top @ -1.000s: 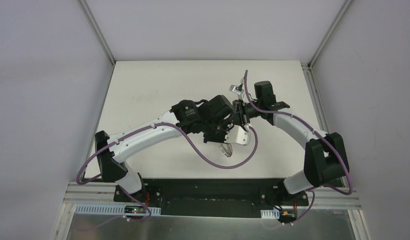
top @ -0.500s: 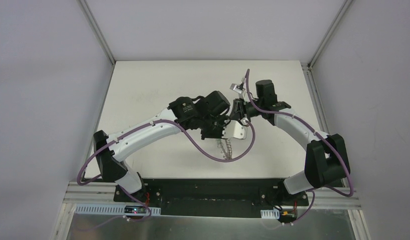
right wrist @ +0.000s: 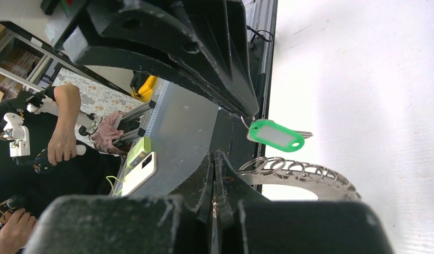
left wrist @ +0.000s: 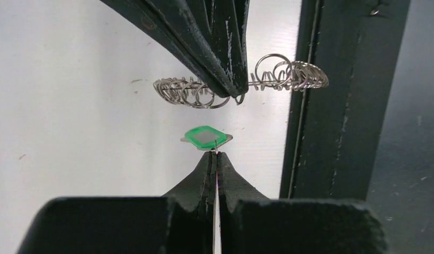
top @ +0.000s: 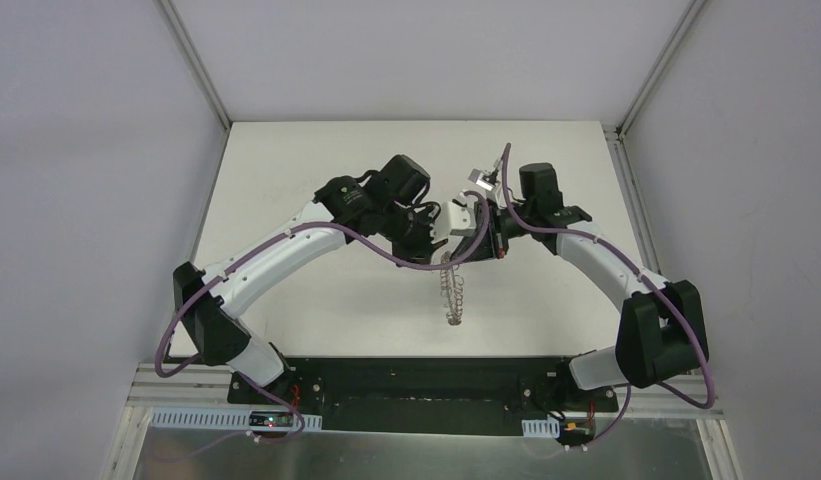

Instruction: Put the keys on the keyring

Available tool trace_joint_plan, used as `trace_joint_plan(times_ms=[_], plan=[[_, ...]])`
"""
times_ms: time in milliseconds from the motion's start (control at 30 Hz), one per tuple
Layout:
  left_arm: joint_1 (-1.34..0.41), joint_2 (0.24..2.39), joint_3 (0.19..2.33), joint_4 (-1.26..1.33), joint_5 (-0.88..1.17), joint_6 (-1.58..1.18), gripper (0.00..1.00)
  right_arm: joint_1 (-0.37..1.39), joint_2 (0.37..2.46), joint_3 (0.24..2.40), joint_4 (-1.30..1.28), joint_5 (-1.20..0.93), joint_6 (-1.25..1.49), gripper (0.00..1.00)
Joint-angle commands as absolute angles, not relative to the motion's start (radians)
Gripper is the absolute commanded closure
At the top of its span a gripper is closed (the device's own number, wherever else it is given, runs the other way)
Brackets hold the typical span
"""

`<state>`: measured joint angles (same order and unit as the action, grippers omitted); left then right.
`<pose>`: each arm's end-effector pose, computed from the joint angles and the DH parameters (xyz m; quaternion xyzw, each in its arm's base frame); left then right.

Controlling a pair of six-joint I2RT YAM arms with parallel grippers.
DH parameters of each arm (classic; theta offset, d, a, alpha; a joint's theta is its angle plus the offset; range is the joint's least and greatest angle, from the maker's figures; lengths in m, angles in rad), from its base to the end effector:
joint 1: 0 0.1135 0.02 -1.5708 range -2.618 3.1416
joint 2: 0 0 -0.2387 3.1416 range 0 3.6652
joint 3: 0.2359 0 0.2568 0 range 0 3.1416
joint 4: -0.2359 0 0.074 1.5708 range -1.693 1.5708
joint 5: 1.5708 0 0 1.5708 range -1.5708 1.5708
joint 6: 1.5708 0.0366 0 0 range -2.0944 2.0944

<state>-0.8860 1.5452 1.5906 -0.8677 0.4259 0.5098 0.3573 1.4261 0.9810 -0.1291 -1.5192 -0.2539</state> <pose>0.1993 -0.2680 0.3448 0.6438 0.6474 -0.2601 0.3142 0.2687 0.1393 0.2552 -0.5055 0.5084 0.6220 0.3148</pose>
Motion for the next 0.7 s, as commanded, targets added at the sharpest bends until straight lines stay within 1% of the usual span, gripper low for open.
trace_joint_plan(times_ms=[0, 100, 200, 300, 500, 667], plan=[[-0.871, 1.508, 1.563, -0.796, 0.587, 0.38, 1.0, 0.351, 1.373, 0.982, -0.13, -1.554, -0.291, 1.0], [-0.864, 1.518, 1.562, -0.802, 0.582, 0.364, 1.0, 0.351, 1.36, 0.971, -0.149, -1.437, -0.309, 1.0], [-0.85, 1.519, 1.555, -0.816, 0.548, 0.345, 1.0, 0.349, 1.352, 0.981, -0.284, -1.293, -0.446, 1.0], [-0.84, 1.522, 1.561, -0.849, 0.501, 0.329, 1.0, 0.351, 1.349, 0.973, -0.329, -1.18, -0.5, 1.0], [-0.819, 1.5, 1.542, -0.874, 0.423, 0.323, 1.0, 0.35, 1.39, 0.972, -0.482, -1.023, -0.652, 1.0], [-0.819, 1.473, 1.512, -0.856, 0.398, 0.34, 1.0, 0.334, 1.403, 0.928, -0.579, -0.908, -0.718, 0.97]])
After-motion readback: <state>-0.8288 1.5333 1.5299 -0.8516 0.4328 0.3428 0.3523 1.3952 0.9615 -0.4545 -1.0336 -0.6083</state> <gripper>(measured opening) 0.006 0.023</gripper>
